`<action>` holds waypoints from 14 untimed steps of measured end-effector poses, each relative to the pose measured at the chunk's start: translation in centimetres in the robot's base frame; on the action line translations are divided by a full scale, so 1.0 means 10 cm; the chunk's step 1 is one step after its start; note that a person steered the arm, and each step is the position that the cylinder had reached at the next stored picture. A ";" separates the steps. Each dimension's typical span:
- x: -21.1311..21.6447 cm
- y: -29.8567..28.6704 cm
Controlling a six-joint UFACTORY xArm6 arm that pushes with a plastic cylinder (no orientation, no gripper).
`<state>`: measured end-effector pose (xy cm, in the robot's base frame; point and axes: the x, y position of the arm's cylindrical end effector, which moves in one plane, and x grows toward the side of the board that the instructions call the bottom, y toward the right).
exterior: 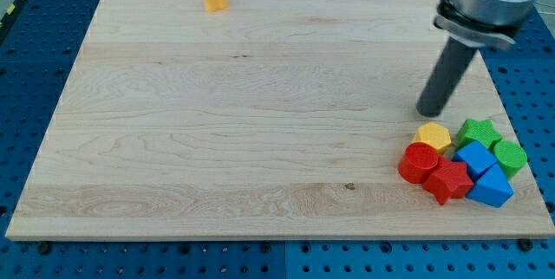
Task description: Move yellow heart into group of blocks
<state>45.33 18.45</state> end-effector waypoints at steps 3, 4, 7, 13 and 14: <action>-0.72 -1.56; -1.01 -2.20; -2.45 -3.78; -2.12 -2.89; -1.88 -2.89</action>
<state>26.55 -10.47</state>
